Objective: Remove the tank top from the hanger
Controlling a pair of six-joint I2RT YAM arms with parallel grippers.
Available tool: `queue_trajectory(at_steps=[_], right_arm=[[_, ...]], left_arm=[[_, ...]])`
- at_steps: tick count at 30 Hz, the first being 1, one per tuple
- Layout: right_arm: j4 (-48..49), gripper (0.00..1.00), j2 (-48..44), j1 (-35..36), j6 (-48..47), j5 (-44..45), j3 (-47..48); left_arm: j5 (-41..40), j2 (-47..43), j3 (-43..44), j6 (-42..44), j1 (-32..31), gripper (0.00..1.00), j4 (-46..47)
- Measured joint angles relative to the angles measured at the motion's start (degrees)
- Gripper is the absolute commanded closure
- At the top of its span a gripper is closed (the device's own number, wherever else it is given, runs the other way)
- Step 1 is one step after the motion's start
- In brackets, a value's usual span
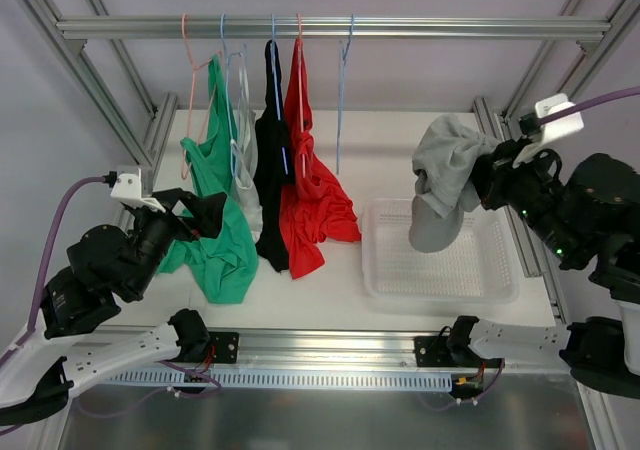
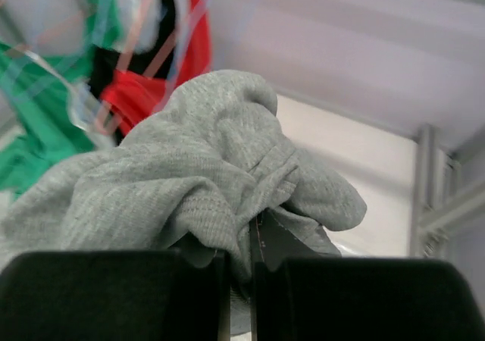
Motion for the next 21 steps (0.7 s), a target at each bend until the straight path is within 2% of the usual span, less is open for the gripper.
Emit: queue_trajectory(at_steps=[5, 13, 14, 15, 16, 17, 21], right_arm=[[-1.36, 1.00, -4.26, -6.84, 1.99, 4.22, -15.19], [5.11, 1.00, -12.28, -32.35, 9.31, -7.61, -51.52], [5.95, 0.96, -12.72, -34.67, 10.19, -9.20, -55.06], [6.69, 0.79, -12.98, -36.15, 10.86, -10.21, -57.57], [7.37, 0.45, -13.18, -37.83, 12.00, -11.39, -60.13], [7.87, 0.01, -13.27, -39.08, 13.11, -12.31, -62.07], [8.52, 0.01, -14.32, -40.61, 15.65, -13.25, -64.13]], left_arm=[[1.40, 1.79, 2.36, 0.04, 0.00, 0.01, -0.68], [2.19, 14.71, 14.43, 0.55, 0.00, 0.01, -0.96], [2.19, 16.87, 16.06, 0.83, 0.00, 0.01, -0.96], [2.19, 18.95, 17.81, 1.09, 0.00, 0.01, -1.03], [2.16, 21.22, 19.76, 1.55, 0.00, 0.01, -1.25], [2.12, 23.76, 21.86, 2.03, 0.00, 0.01, -1.38], [2.05, 34.27, 32.11, 4.26, 0.92, 0.01, -1.62]])
